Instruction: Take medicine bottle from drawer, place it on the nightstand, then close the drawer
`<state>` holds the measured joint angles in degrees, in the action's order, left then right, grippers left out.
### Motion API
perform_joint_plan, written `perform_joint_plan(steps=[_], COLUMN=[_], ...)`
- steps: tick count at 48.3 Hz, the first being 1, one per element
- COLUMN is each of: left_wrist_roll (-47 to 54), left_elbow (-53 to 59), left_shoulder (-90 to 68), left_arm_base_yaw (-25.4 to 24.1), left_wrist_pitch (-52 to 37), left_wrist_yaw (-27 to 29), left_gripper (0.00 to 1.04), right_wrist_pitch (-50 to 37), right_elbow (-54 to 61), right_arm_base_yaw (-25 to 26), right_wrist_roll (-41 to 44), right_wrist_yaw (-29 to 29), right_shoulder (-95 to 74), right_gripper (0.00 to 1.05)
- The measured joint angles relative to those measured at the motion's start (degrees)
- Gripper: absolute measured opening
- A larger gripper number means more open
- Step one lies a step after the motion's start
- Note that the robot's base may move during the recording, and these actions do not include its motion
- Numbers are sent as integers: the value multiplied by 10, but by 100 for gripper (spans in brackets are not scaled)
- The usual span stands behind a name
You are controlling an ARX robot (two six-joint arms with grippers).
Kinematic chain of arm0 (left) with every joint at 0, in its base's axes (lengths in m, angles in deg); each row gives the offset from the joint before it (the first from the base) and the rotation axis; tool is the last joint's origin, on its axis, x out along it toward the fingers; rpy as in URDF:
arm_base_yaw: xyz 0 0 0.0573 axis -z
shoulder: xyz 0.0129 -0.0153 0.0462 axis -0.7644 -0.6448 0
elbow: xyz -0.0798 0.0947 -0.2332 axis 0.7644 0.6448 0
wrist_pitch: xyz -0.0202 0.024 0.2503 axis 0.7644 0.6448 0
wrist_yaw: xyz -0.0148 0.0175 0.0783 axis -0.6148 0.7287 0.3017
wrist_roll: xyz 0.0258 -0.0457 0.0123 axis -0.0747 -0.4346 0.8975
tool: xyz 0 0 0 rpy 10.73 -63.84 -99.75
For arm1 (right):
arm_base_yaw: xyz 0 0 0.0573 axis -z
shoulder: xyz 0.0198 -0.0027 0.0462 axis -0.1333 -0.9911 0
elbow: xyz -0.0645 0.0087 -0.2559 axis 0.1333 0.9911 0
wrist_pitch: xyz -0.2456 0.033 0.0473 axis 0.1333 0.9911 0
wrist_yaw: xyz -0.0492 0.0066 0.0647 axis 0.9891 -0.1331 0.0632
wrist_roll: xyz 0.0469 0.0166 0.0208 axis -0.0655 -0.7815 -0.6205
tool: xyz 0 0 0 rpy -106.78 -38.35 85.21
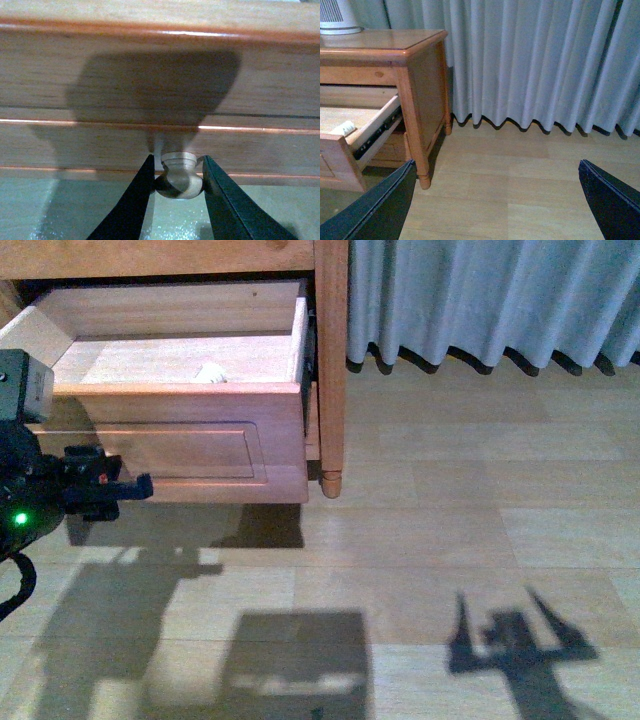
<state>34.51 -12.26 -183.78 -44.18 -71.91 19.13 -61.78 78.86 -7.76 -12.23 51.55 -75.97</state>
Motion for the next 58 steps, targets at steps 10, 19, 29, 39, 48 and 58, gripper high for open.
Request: perform_joint_plan(steps=[10,19,29,39,48,58], left_wrist_roll=[-13,-35,-43,-52,-50,-49], left_elbow=[45,62,86,86,81,54], left_shoulder=[31,49,92,225,464,662], left_arm_base_yaw=[14,22,19,-22,-99,-165], left_wrist_pitch=[-9,27,85,204,417,572], left_wrist_yaw=[7,-15,-42,-80,-181,-267], left_gripper=[25,43,74,99,98,98], right_wrist_pitch=[0,0,0,0,0,0], right_elbow=[0,0,0,0,0,0], right_arm_base_yaw=[0,0,0,0,0,0], right_wrist_roll=[0,0,0,0,0,0], right_wrist_yaw=[0,0,0,0,0,0], right_shoulder=[0,0,0,0,0,0], right_gripper=[98,98,98,98,98,98])
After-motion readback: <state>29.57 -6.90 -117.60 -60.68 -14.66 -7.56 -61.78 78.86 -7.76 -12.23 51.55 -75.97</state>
